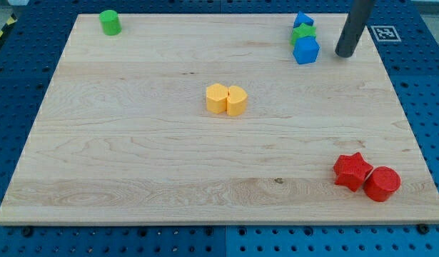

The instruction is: Seperate the group of blocks

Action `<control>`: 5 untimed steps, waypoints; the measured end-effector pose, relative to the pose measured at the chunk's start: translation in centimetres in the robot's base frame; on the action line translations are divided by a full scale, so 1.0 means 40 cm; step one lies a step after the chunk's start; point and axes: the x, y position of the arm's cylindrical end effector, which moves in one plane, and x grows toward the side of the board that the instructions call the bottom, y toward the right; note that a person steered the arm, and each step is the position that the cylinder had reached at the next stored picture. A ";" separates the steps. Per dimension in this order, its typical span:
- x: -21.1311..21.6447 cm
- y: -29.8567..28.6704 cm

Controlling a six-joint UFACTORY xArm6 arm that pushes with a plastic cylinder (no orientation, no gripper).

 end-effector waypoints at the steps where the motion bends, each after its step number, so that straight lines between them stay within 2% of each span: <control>1: -0.013 0.000; 5: -0.068 -0.123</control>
